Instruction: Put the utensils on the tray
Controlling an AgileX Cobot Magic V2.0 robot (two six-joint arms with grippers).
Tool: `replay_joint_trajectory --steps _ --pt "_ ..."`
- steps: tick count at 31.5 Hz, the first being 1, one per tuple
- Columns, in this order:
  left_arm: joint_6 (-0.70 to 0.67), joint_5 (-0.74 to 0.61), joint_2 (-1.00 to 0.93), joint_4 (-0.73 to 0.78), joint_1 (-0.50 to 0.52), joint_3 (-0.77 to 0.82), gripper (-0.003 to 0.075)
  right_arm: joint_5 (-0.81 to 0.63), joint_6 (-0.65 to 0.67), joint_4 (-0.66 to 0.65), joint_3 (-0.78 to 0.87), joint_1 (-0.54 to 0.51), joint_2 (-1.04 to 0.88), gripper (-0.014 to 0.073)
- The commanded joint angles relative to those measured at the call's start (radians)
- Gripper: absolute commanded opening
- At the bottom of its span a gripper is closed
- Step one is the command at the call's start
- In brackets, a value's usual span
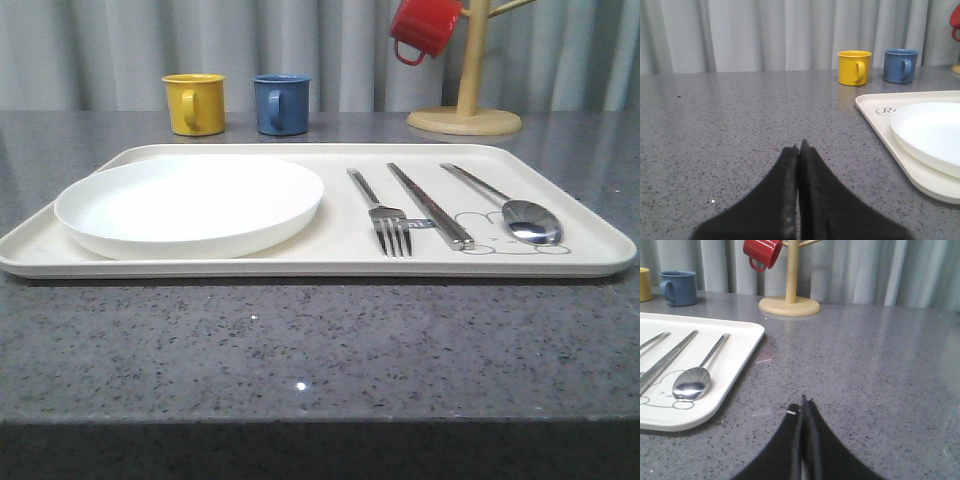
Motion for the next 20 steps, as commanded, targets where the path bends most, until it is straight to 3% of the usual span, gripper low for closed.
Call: replay_joint_trajectory --steps 1,20 --pt "-0.007 -0.079 -0.024 -0.01 -0.006 0.001 -0.0018 -0.091 -0.005 -0.005 -0.012 -0.008 -0.02 -0.0069" --pt "-0.007 -0.079 -0.024 -0.01 -0.006 0.001 -0.0018 -0.091 -0.005 -0.005 -0.012 -0.028 -0.02 -0.0069"
